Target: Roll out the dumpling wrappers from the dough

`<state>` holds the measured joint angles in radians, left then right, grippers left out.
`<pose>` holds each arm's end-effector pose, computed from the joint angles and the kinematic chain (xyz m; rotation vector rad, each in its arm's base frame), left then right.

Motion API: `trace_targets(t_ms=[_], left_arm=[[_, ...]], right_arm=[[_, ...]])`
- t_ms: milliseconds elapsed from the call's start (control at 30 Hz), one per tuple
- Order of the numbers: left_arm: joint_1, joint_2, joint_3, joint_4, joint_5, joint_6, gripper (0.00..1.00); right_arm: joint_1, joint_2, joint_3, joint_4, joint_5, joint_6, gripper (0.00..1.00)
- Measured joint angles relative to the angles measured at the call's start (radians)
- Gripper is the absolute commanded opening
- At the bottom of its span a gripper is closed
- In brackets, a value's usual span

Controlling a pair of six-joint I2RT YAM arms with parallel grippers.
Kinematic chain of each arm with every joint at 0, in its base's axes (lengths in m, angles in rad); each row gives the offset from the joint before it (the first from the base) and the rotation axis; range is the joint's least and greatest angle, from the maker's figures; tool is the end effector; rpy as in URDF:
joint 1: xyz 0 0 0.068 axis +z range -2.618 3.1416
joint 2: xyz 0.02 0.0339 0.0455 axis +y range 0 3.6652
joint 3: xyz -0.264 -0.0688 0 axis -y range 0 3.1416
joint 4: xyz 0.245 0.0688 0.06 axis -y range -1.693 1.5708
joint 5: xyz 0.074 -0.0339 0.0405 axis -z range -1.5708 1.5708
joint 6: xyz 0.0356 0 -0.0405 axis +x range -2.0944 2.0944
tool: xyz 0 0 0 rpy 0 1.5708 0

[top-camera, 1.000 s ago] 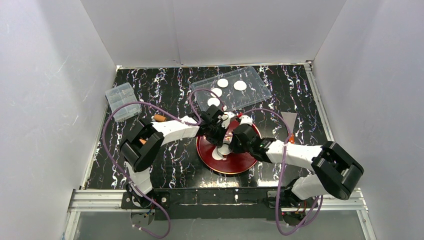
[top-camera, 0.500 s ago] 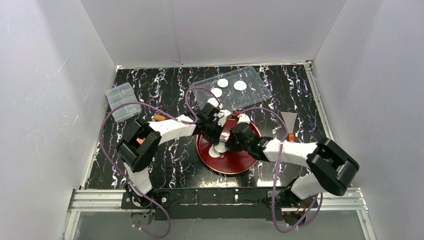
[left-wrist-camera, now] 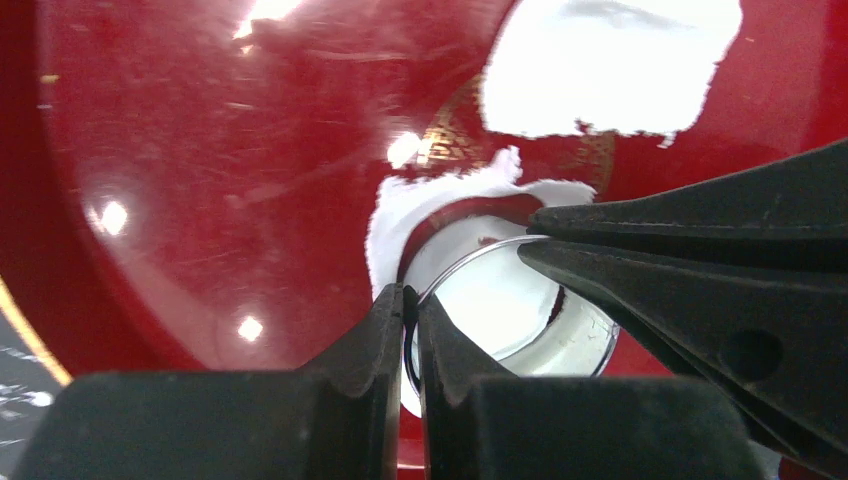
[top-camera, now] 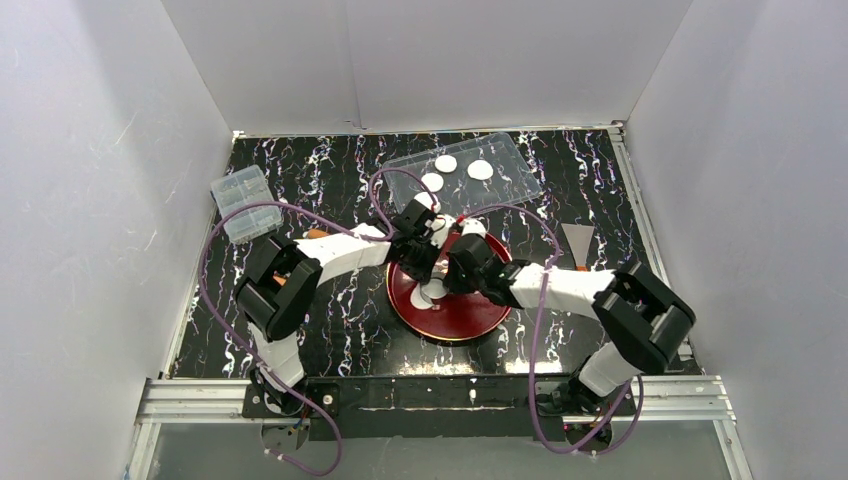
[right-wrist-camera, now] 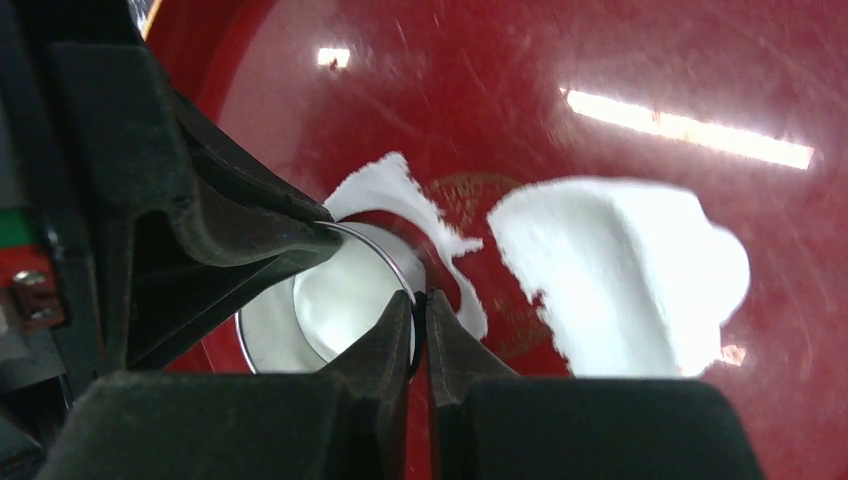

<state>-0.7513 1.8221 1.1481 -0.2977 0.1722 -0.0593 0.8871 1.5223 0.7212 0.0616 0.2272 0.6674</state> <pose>0.2706 -0.2611 0.1731 0.9500 2.4302 -0.5245 0.1964 0.2283 0.1698 -0.1397 2.3435 0.5351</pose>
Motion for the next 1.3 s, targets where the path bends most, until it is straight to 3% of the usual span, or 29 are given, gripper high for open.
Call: trace_targets(t_ms=[200, 567, 1033, 1300], left_arm=[[0.037, 0.001, 0.008, -0.02, -0.013, 0.021, 0.0], [-0.069, -0.006, -0.02, 0.031, 0.02, -0.009, 0.0], [0.051, -0.006, -0.008, -0.006, 0.024, 0.024, 0.0], [-0.026, -0.009, -0.012, 0.008, -0.001, 0.02, 0.0]], right_arm=[[-0.006, 0.051, 0.046, 0.018, -0.008, -0.019, 0.01], [-0.002, -0.142, -0.115, -0.039, -0.017, 0.046, 0.01], [-0.005, 0.061, 0.075, -0.026, -0.02, -0.021, 0.01], [-0.005, -0.06, -0.061, 0.011, -0.016, 0.014, 0.01]])
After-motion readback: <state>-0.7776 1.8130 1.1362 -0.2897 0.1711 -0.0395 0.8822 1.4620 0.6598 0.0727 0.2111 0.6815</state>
